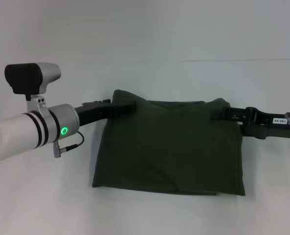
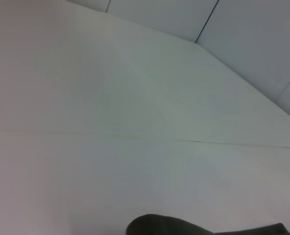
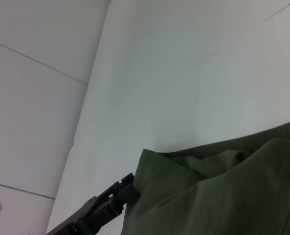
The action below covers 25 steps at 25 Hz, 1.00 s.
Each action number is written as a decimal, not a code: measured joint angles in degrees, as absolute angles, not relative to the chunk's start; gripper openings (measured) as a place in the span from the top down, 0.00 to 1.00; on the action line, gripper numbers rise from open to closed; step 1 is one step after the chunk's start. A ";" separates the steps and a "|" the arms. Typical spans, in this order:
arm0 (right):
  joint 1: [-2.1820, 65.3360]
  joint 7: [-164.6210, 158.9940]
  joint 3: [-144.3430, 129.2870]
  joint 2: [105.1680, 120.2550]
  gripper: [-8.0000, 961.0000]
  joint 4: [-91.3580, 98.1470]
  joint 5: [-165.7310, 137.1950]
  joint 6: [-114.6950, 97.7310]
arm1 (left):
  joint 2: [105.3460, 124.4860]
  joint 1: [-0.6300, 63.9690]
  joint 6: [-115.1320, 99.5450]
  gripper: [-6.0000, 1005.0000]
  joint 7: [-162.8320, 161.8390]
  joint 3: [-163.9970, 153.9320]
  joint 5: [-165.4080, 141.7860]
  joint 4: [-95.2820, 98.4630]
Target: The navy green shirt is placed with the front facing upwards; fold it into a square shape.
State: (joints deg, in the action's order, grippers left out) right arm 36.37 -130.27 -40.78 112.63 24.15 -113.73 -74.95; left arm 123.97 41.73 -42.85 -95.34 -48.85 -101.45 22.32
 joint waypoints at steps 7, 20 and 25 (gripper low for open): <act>36.26 -130.18 -40.78 112.70 0.10 23.88 -113.73 -74.82 | 124.01 42.38 -42.44 0.10 -95.13 -49.68 -101.47 22.25; 36.02 -130.16 -40.32 112.76 0.10 24.00 -113.64 -74.70 | 124.02 42.24 -41.75 0.47 -93.61 -53.23 -101.21 23.05; 36.03 -130.16 -40.43 112.76 0.10 24.09 -113.63 -74.77 | 124.02 42.36 -41.57 0.64 -93.60 -53.26 -101.15 23.15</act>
State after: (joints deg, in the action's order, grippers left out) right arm 36.03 -130.16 -40.43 112.76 24.09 -113.63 -74.77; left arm 124.02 42.36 -41.57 -93.60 -53.26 -101.15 23.15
